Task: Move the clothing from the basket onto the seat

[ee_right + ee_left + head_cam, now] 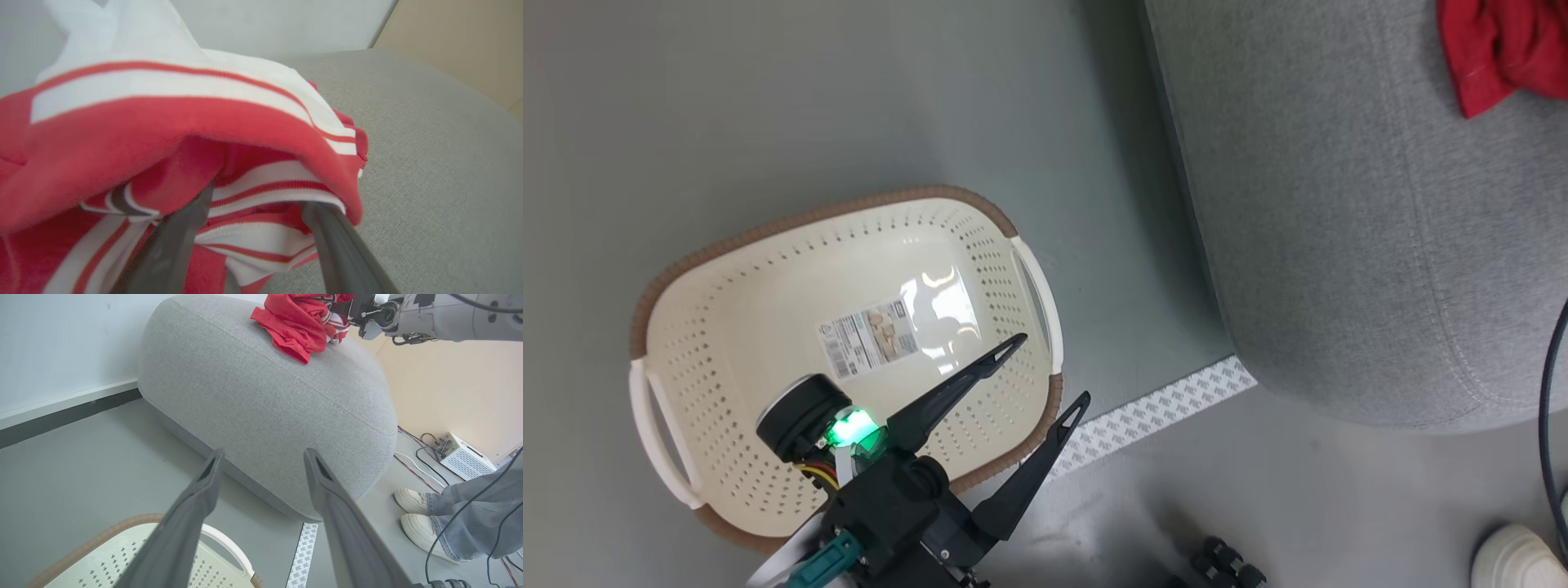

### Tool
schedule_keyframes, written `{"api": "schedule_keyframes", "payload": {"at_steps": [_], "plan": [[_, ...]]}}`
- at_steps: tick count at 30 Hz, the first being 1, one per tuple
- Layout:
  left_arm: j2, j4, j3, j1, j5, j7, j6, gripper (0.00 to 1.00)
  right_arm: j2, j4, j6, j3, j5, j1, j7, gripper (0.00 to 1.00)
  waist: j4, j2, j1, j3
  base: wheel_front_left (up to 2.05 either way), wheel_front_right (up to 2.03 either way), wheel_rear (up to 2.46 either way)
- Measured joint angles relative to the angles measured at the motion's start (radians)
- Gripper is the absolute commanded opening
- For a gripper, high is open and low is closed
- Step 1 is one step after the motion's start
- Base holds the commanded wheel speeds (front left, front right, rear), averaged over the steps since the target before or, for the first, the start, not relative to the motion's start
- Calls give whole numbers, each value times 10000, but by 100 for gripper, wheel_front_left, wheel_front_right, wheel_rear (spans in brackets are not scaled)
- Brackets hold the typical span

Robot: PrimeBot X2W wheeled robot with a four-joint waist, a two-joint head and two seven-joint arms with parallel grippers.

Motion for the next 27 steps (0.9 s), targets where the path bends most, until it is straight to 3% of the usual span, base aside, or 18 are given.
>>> {"api": "schedule_keyframes", "payload": {"at_steps": [7,14,21,27], "plan": [[-633,991,4,175,-535,-911,-159,100,-59,121,0,713,-59,411,33,100,178,0,0,-1002,0,0,0],[-1348,2462,345,929,-1239,-1616,-15,100,150,-150,0,1528,380,2084,82,100,437,-1,-1,-2465,0,0,0],[-1996,3419,1864,2172,-1902,-1756,192,100,130,-1392,0,1900,602,4156,-27,100,859,-2,-2,-4126,0,0,0],[-2631,3962,3204,3050,-1661,-1758,188,100,723,-2991,0,1695,518,5912,-12,100,1309,-3,-2,-5481,0,0,0]]}}
